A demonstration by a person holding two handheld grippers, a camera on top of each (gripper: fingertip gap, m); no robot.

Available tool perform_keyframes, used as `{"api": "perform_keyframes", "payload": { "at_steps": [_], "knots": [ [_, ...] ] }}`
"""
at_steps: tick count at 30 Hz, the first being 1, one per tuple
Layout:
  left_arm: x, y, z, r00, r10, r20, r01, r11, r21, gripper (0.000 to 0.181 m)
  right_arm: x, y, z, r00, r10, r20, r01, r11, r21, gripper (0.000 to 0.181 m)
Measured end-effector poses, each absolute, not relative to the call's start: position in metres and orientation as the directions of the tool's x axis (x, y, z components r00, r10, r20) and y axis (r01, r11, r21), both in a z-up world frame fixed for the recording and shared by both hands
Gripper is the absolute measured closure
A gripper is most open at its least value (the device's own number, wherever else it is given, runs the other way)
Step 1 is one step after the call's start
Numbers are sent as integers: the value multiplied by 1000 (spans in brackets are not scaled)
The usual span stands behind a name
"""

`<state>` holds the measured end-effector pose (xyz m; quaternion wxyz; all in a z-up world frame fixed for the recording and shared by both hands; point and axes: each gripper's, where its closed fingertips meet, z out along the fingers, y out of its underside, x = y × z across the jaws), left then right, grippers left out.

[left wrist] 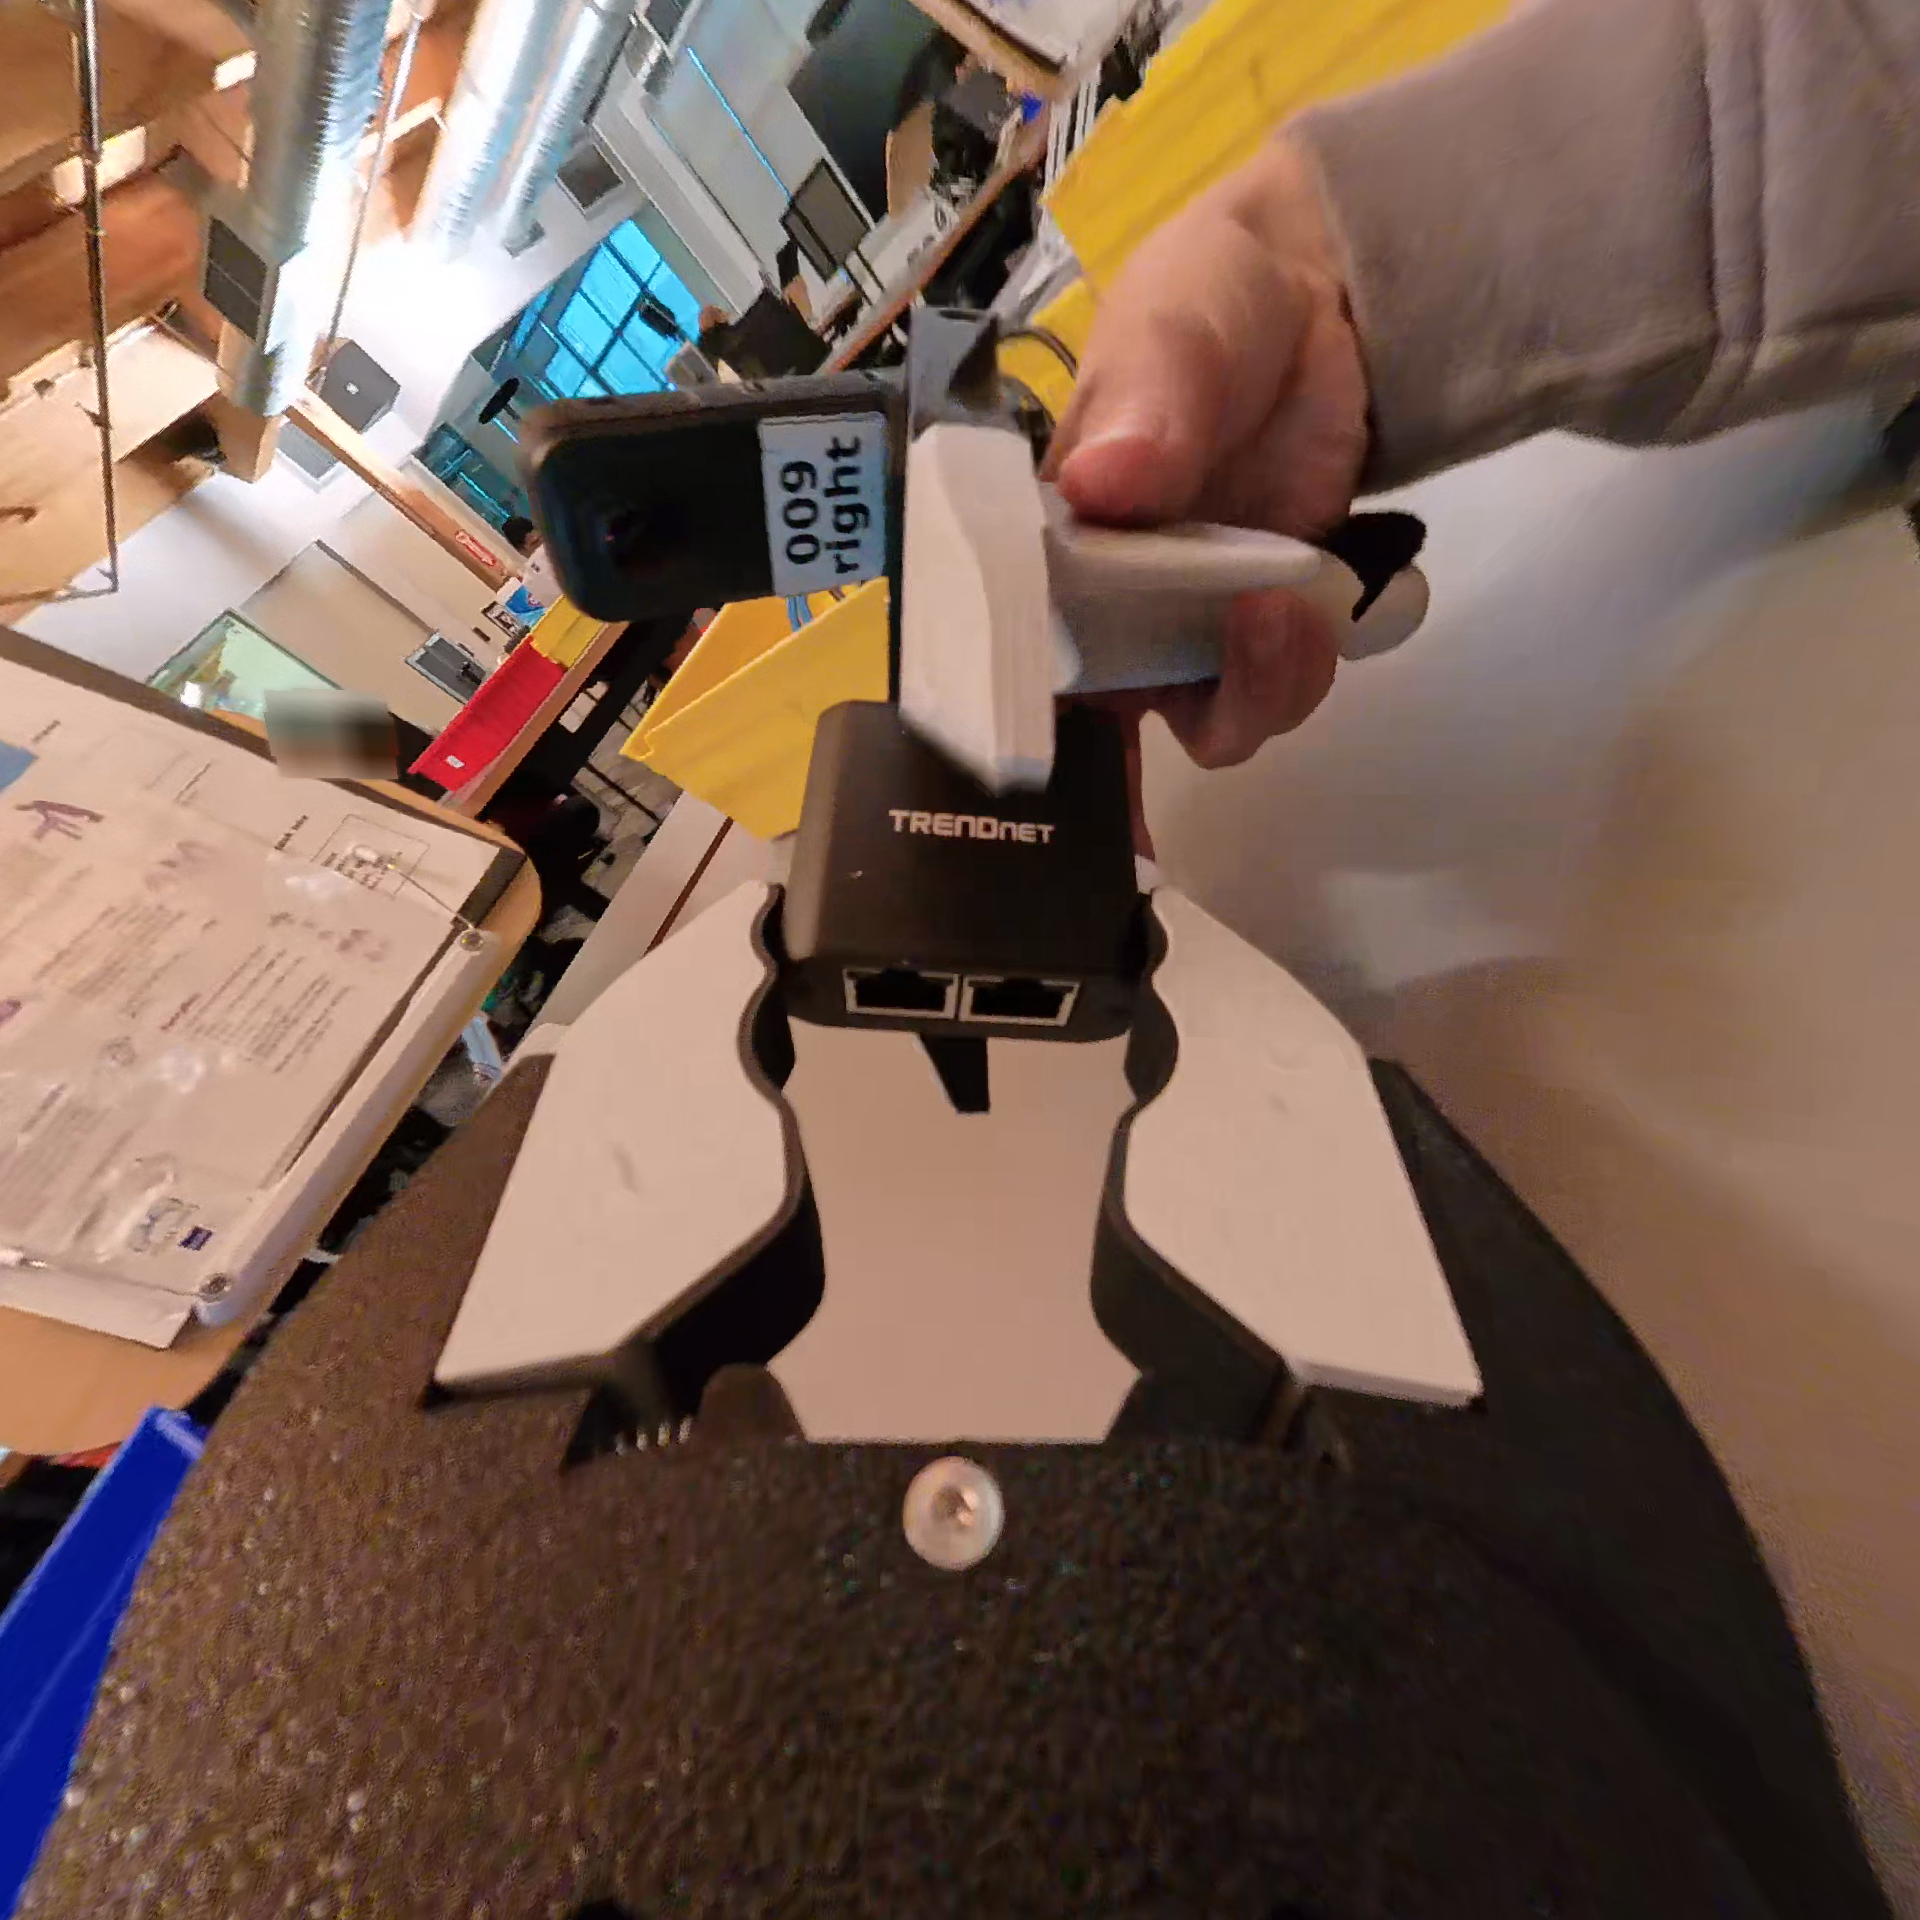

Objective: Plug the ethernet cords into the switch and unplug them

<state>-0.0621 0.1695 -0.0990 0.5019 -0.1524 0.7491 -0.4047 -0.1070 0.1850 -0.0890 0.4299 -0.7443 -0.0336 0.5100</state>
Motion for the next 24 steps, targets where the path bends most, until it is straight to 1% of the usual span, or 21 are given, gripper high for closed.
{"api": "perform_keyframes", "payload": {
  "at_steps": [1,5,7,9,12,14,16,17,18,19,20,21,22,24],
  "knots": [
    [-62,169,-101,-447,-621,-644,175,645,-744,119,-105,187,-94,511,478,-715,-370,-628,-684,155],
    [-59,170,-107,-415,-603,-681,157,690,-706,119,-101,185,-102,590,500,-634,-266,-622,-737,155],
    [-57,169,-107,-398,-620,-676,156,680,-716,119,-94,186,-104,652,481,-586,-232,-610,-758,155],
    [-56,173,-104,-364,-659,-658,151,656,-740,108,-66,190,-110,787,376,-490,-198,-598,-777,155],
    [-57,179,-93,-373,-769,-519,154,500,-852,106,-4,180,-102,958,158,-239,-117,-545,-830,155],
    [-56,187,-92,-382,-823,-421,127,405,-906,109,41,161,-81,999,-1,-47,-41,-508,-860,155],
    [-54,194,-96,-381,-846,-373,102,363,-926,112,85,135,-58,974,-176,144,35,-507,-861,155],
    [-54,196,-98,-374,-852,-366,94,357,-929,115,107,123,-47,937,-233,260,104,-525,-845,155],
    [-53,198,-100,-370,-855,-364,90,357,-930,117,129,113,-38,883,-262,389,186,-567,-803,155],
    [-53,198,-102,-371,-854,-364,90,357,-930,119,151,103,-34,820,-251,515,259,-639,-724,156],
    [-52,197,-102,-373,-854,-363,91,356,-930,120,175,97,-32,756,-209,620,311,-719,-622,155],
    [-51,197,-103,-375,-854,-360,85,355,-931,120,199,93,-31,706,-174,687,326,-781,-533,155],
    [-51,196,-104,-381,-852,-358,80,355,-931,120,219,92,-33,700,-139,701,307,-828,-470,155],
    [-49,194,-107,-389,-848,-360,72,362,-929,121,252,100,-43,730,-79,679,270,-879,-393,155]
  ]
}}
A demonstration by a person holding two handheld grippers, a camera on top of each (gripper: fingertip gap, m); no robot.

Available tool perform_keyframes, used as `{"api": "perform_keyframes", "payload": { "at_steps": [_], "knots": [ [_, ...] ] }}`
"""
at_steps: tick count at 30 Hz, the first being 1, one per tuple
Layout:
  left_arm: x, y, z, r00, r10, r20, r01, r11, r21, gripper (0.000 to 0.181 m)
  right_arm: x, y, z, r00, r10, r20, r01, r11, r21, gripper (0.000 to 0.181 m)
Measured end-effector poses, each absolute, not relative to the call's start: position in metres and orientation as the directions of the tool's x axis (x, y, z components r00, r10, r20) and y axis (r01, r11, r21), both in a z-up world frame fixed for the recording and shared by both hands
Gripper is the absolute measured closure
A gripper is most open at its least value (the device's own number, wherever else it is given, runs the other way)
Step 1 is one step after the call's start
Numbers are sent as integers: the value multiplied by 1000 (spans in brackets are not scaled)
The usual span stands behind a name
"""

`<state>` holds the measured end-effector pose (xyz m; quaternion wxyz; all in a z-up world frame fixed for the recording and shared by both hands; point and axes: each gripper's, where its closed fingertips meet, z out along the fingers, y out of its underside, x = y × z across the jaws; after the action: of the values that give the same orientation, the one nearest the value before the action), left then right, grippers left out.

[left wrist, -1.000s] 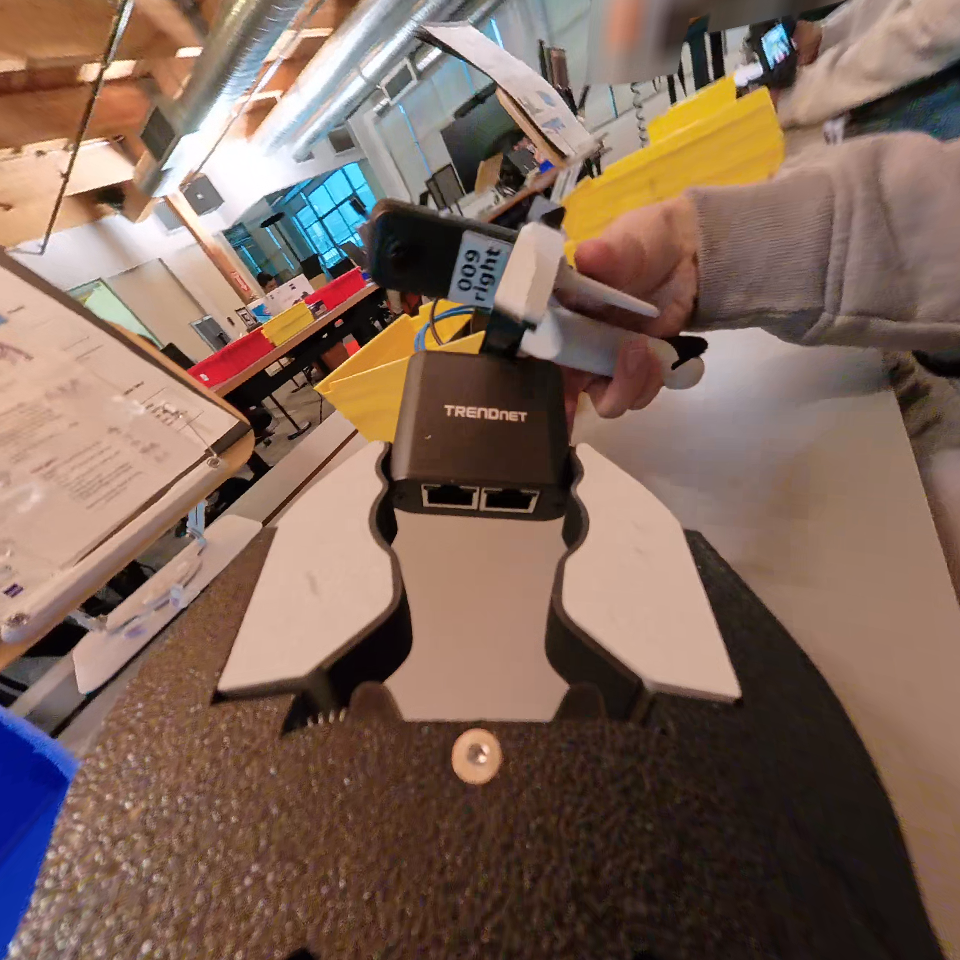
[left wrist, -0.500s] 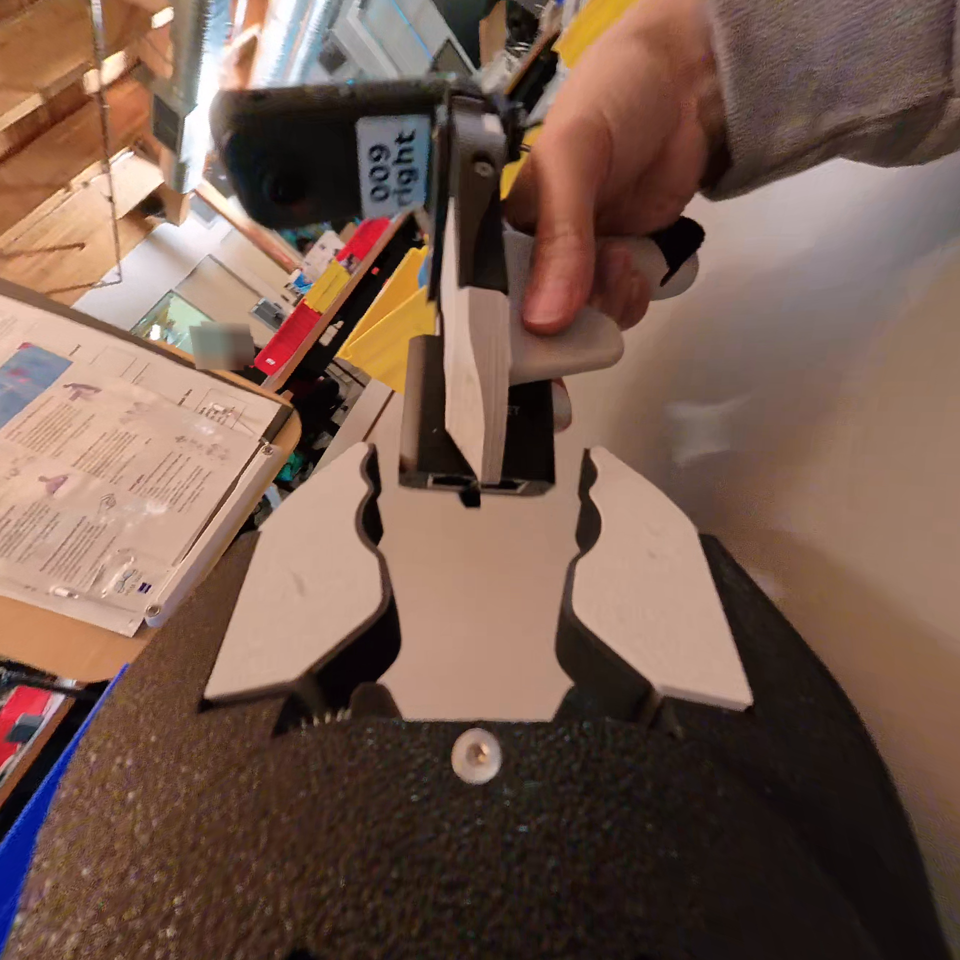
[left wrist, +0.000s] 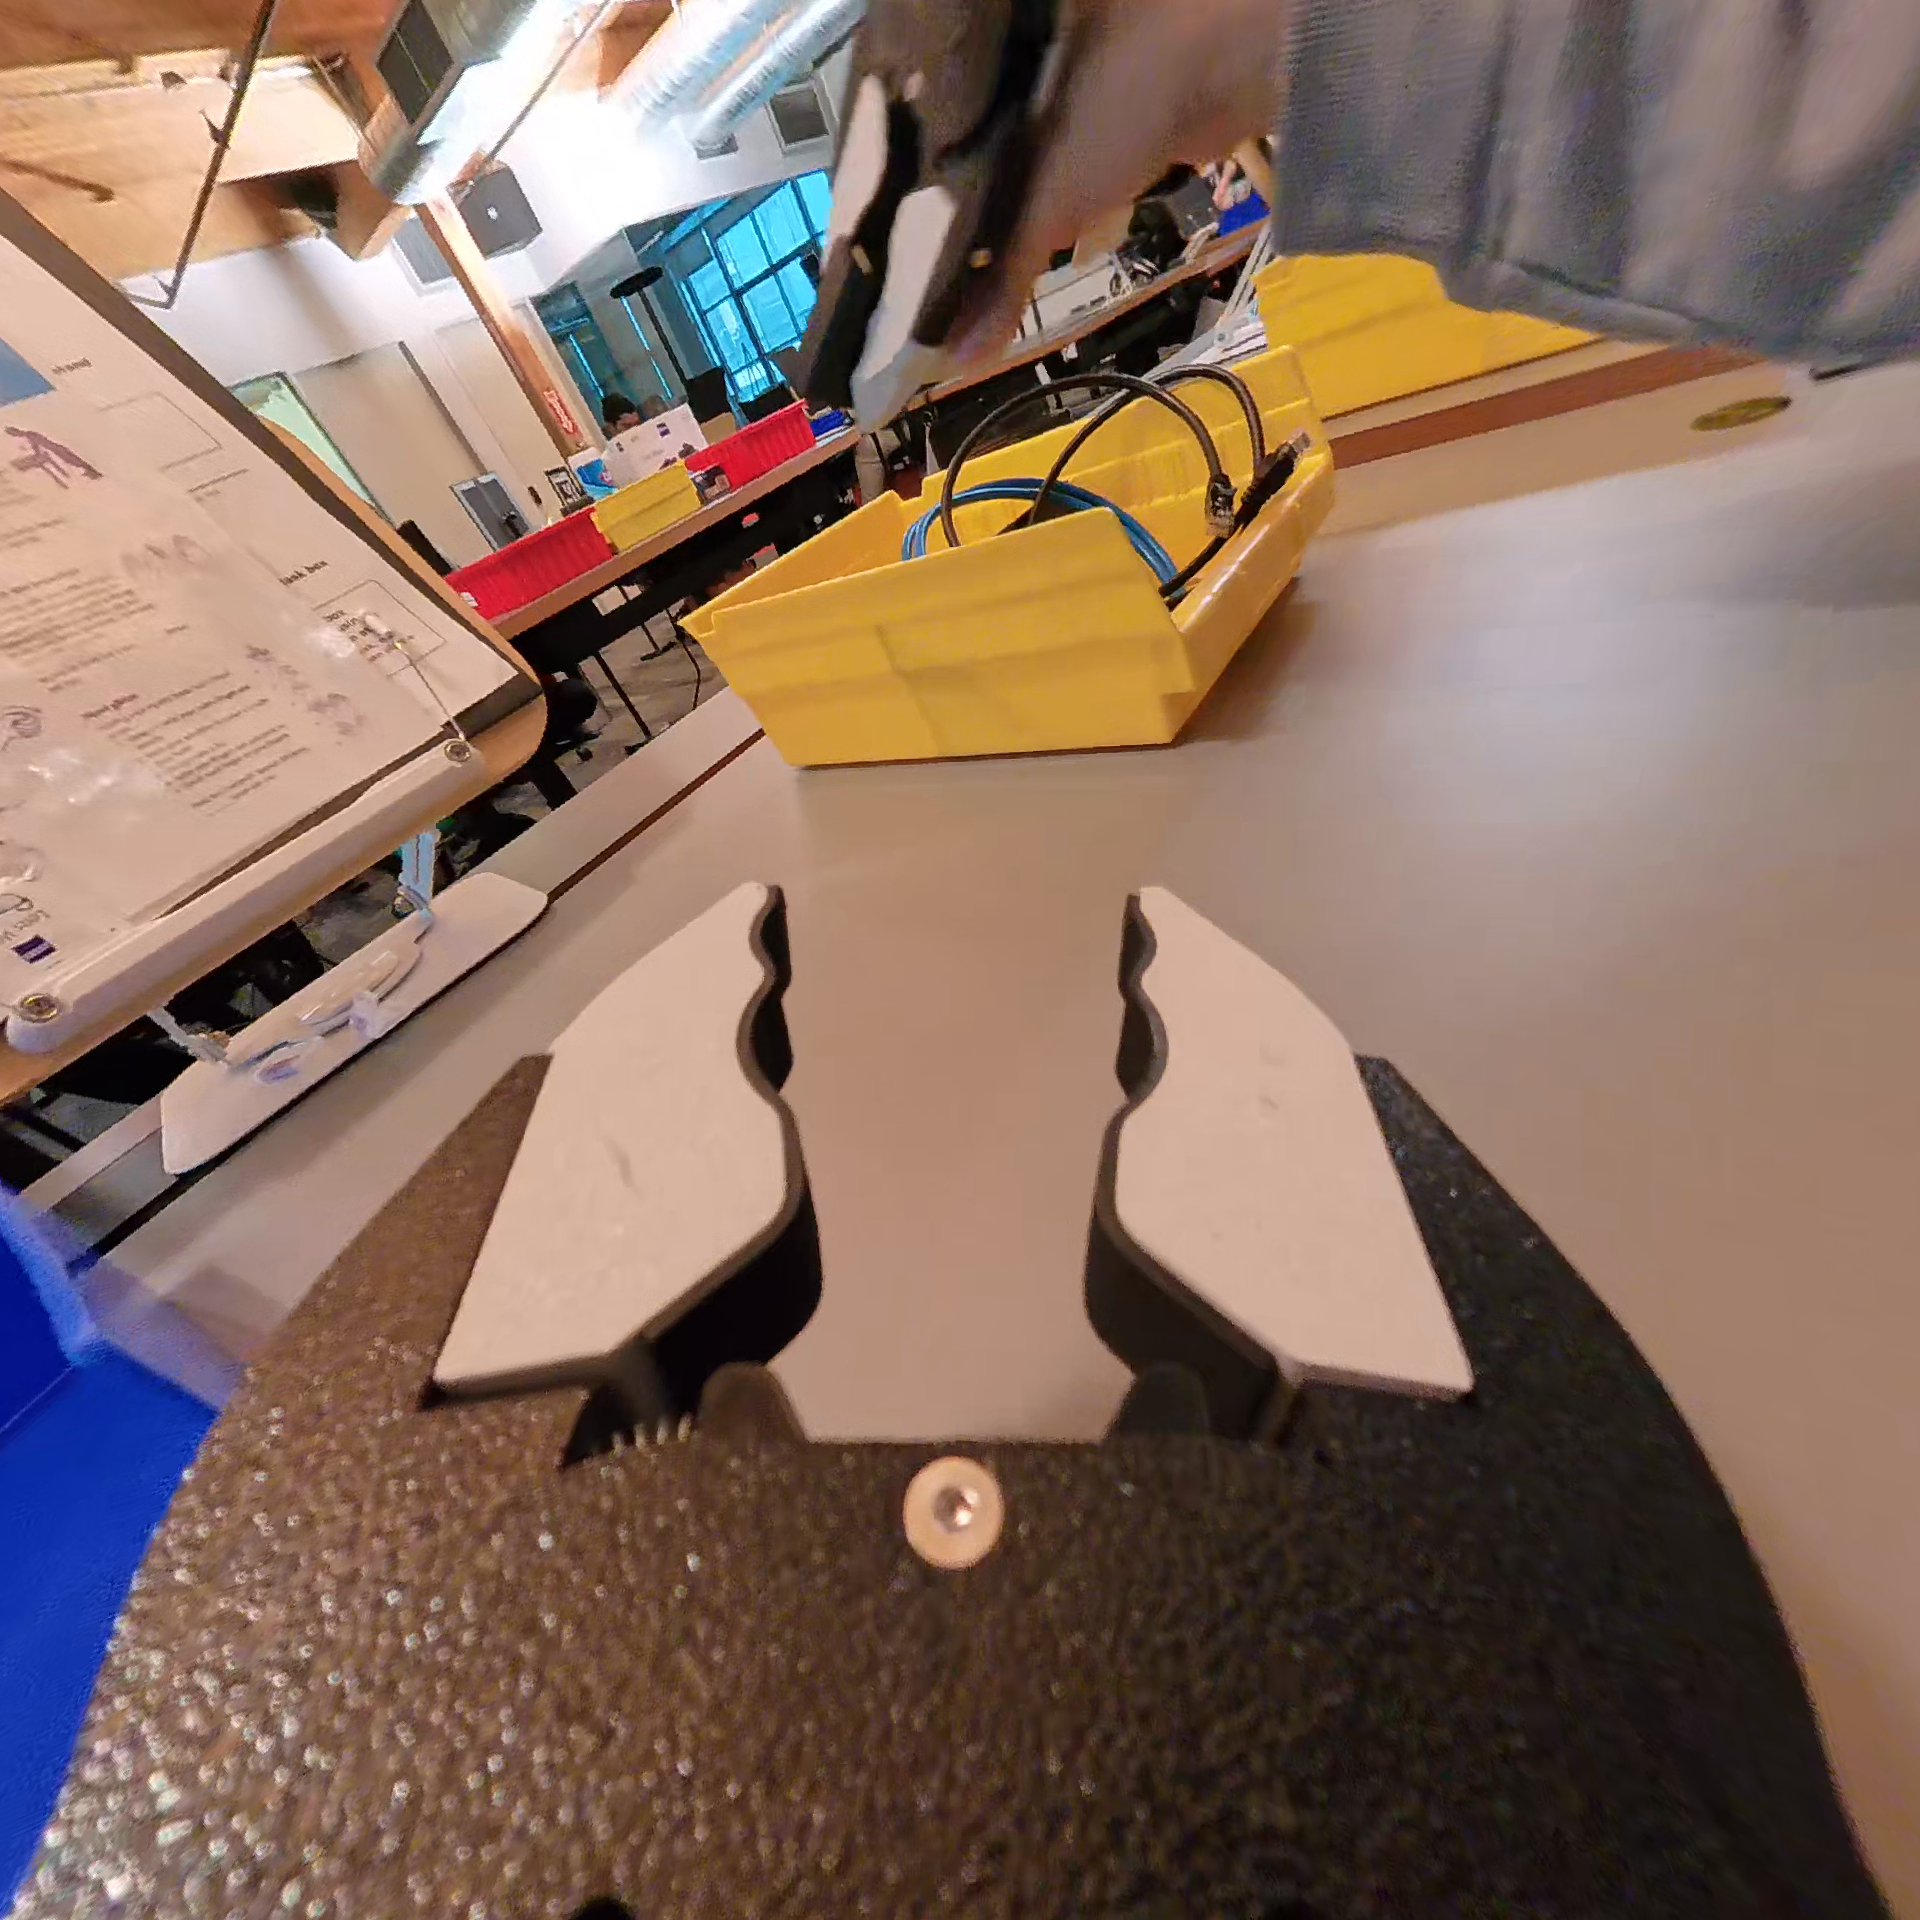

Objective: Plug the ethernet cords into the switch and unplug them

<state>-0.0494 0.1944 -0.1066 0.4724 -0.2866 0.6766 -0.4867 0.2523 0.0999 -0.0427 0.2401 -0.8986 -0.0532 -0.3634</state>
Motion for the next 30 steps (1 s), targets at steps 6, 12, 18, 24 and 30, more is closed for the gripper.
{"api": "perform_keyframes", "payload": {
  "at_steps": [6,12,18,24,30],
  "knots": [
    [-48,192,-109,-390,-838,-382,66,388,-919,122,285,118,-101,831,-23,555,184,-931,-314,144],
    [-54,198,-108,-364,-859,-360,65,362,-930,124,255,91,-74,804,-261,534,91,-833,-545,129],
    [-57,198,-117,-332,-875,-353,-36,386,-922,125,199,-16,-73,678,-557,479,-62,-694,-718,124],
    [-51,172,-125,-386,-893,-231,-137,304,-943,120,193,-83,-115,585,-764,274,-261,-497,-828,117],
    [-8,131,-104,-421,-905,-57,-217,162,-963,103,195,-74,-107,637,-708,303,-170,-513,-841,110]
  ]
}}
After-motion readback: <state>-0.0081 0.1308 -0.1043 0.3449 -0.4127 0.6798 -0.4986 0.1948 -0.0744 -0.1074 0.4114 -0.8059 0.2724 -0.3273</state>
